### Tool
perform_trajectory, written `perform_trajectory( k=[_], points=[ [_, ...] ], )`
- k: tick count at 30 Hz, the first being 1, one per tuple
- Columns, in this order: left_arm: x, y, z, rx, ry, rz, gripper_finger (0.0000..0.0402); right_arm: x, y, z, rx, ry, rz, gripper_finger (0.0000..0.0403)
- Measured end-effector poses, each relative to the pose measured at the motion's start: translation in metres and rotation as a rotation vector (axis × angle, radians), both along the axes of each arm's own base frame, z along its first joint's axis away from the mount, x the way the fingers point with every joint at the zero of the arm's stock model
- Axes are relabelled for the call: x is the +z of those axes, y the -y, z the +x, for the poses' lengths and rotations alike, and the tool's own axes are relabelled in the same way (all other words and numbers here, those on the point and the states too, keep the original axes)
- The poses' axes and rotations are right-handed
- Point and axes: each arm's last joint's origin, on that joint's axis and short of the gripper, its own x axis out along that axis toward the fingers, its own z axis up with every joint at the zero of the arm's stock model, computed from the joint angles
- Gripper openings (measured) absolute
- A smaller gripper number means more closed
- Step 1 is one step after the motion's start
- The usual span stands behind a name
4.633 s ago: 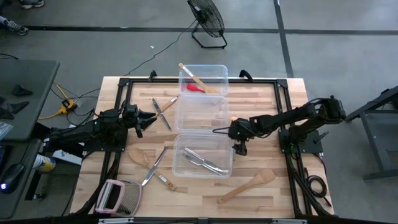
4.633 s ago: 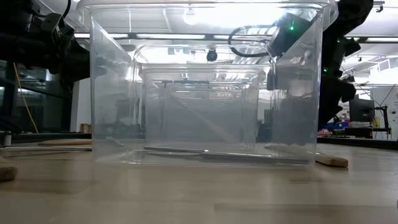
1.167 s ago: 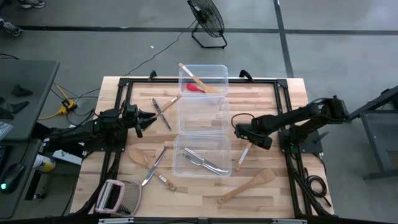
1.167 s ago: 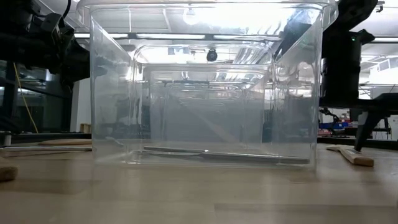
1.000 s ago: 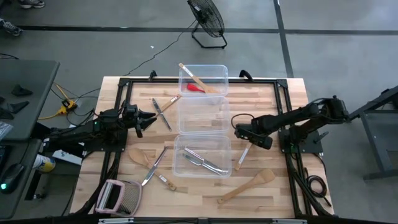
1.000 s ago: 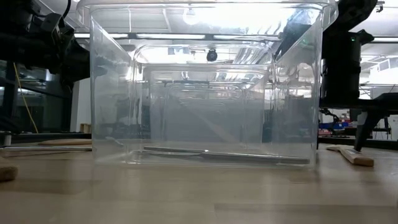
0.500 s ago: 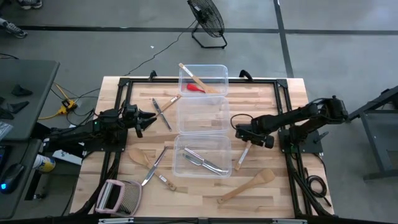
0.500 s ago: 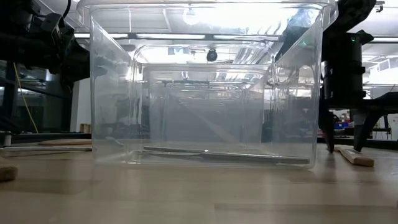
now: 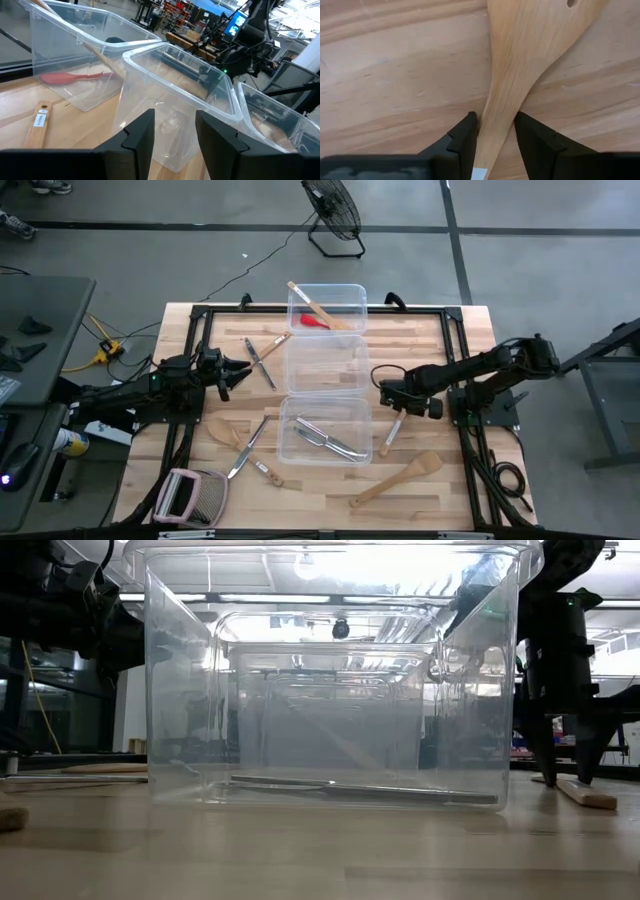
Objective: Pick & Place Kitchen Items
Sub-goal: Put the brown spatula into the middle transparent bin
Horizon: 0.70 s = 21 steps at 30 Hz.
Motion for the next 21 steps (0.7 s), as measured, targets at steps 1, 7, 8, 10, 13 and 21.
perform_trajectory(
  k=[1,7,8,10,13,21],
  points=[
    [0.0001,0.0,0.0,0.0,0.0,0.0,0.0143,0.0,0.0,0.0,0.0,0.0,0.0,0.0122],
    [0.0001,0.0,0.0,0.0,0.0,0.0,0.0143,0.0,-0.0001,-0.0001,0.019,0.0,0.002,0.0093],
    [0.0001,0.0,0.0,0.0,0.0,0.0,0.0143,0.0,-0.0002,-0.0002,0.019,0.0,0.003,0.0089],
    [0.0001,0.0,0.0,0.0,0.0,0.0,0.0143,0.0,-0.0002,-0.0002,0.019,0.0,0.003,0.0082],
    [0.0001,0.0,0.0,0.0,0.0,0.0,0.0143,-0.0001,-0.0002,-0.0002,0.025,0.0,0.004,0.0079],
    [0.0001,0.0,0.0,0.0,0.0,0.0,0.0143,0.0056,-0.0059,-0.0037,0.046,0.021,-0.014,0.0074]
  ],
)
